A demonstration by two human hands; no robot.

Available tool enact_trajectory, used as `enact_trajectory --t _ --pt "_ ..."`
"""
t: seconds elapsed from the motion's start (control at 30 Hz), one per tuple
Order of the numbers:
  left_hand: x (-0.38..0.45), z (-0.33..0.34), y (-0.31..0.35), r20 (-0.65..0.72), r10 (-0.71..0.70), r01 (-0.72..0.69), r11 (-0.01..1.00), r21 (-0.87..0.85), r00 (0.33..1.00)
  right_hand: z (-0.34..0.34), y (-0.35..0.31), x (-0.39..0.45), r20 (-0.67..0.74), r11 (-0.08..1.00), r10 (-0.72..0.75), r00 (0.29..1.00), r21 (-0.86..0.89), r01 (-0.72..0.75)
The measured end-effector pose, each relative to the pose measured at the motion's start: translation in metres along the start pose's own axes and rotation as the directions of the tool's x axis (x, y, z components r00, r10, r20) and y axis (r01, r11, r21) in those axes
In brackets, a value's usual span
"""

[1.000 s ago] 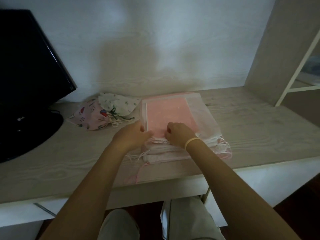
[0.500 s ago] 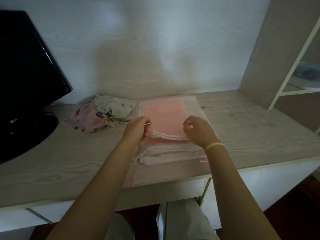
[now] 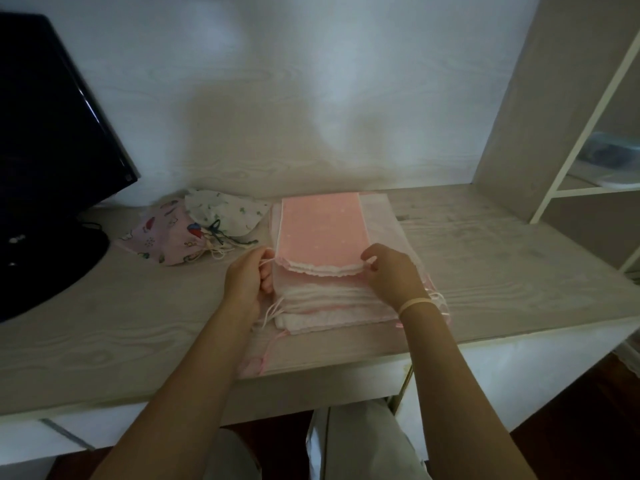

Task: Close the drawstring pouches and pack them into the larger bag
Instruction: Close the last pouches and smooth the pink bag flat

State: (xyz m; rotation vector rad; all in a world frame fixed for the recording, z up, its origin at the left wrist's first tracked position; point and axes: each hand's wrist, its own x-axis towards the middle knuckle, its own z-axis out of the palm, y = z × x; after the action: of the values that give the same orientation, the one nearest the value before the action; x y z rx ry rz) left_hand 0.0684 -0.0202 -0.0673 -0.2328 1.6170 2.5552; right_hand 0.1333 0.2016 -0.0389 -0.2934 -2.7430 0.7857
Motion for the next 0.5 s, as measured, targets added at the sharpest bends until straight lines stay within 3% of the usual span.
enact_trajectory --t 0.1,0.2,0.3,0.4,0.5 --pt "0.004 -0.004 -0.001 0.017 0.005 -0.004 0.999 -0.036 1.0 0.002 0.002 -0.001 -0.046 0.991 0.011 0.999 0.133 -0.005" --pt "0.001 -0.003 0.0 0.0 0.035 -0.035 0.999 -0.006 0.999 0.003 0.001 -0.001 0.109 0.996 0.052 0.993 -0.076 -0.044" --pt "0.002 -0.005 -0.003 -0.021 0.058 -0.057 0.998 0.035 0.998 0.009 0.001 0.003 0.13 0.986 0.076 0.989 -0.157 -0.056" --pt "0.002 -0.006 -0.006 0.027 0.081 -0.082 0.996 0.018 0.996 0.012 0.002 0.004 0.073 0.993 0.031 0.997 -0.114 -0.022" --pt "-0.001 -0.003 -0.003 0.018 0.063 -0.064 0.997 0.034 0.998 0.009 0.004 -0.003 -0.053 0.993 0.026 0.998 0.119 -0.02"
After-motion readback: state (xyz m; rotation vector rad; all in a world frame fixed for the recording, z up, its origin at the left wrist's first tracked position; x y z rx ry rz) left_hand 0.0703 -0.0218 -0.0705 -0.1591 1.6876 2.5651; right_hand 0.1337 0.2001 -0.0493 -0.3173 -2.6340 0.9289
